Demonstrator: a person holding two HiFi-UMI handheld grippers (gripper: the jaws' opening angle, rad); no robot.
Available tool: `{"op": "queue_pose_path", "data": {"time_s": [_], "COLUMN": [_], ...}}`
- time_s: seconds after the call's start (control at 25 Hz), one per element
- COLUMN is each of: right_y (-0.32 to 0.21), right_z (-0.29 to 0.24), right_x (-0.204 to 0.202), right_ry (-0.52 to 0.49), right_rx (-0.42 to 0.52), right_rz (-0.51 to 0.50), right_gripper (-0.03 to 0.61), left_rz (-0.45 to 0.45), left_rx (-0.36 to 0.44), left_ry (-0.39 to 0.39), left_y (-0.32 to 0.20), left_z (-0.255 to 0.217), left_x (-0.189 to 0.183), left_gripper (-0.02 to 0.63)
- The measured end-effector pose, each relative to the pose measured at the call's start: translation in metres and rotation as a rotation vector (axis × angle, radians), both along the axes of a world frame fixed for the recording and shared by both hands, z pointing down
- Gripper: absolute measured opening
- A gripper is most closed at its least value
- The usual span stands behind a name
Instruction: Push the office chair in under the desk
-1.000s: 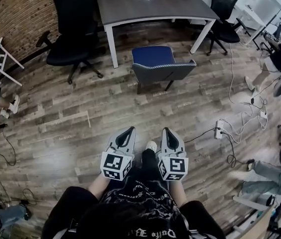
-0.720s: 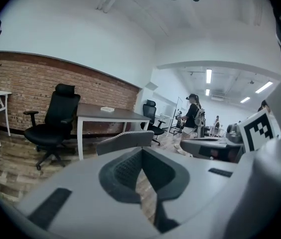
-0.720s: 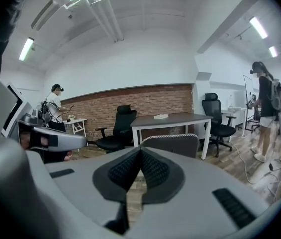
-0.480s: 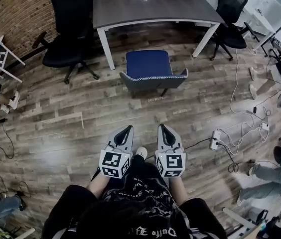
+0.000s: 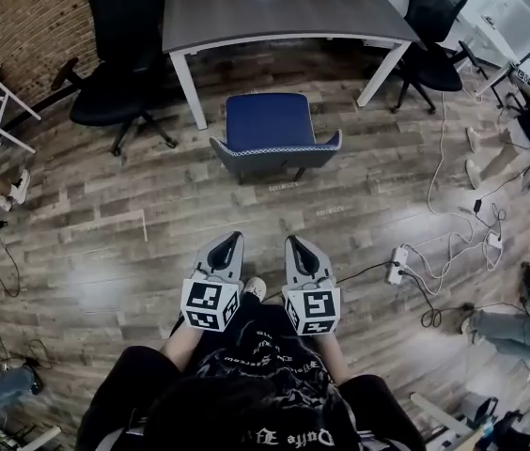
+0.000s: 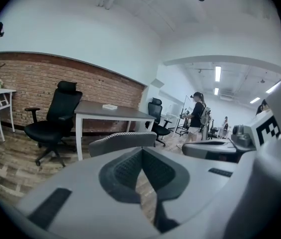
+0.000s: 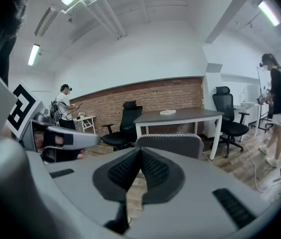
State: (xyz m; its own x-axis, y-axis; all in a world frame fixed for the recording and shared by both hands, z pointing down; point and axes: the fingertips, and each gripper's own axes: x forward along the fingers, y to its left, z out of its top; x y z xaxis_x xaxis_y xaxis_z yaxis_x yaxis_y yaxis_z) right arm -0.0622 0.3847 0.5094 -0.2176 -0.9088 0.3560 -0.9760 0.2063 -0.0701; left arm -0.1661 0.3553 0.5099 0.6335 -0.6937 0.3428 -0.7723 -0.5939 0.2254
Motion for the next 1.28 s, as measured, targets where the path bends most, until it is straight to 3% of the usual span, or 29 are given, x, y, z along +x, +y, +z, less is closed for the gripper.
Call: {"op": "queue_pose_path", "data": {"time_s": [0.44,0.84,1.16,1.28], "right_y": [-0.038,-0.113,-0.176,-0.198], "right_z": [0.007,0.008,0.019,0.020], "right_x": [0.024,0.048,0.065,0.063], "right_ry": [-0.002,0.000,-0.010,0.002], "right_rx": [-0.025,-0.057,-0.116,-0.134], "right_rz": [0.031,0.075,0.108,0.101], "right_gripper": [0.003,0.005,0.005,0.005], "left_rz": [-0.018,0.027,0.107,0.165], "left_rx": [0.007,0.005,-0.087,-0.081], "left_ry": [-0.014,-0.040,-0.037,-0.056], "left_y": [-0.057,-0.147,-0.214,-0.231], "left_z": [0.007,0.010,0.033,0.035], "left_x": [0.005,0.017,0.029,0.035], "left_gripper": [0.006,0.006,0.006,0.006]}}
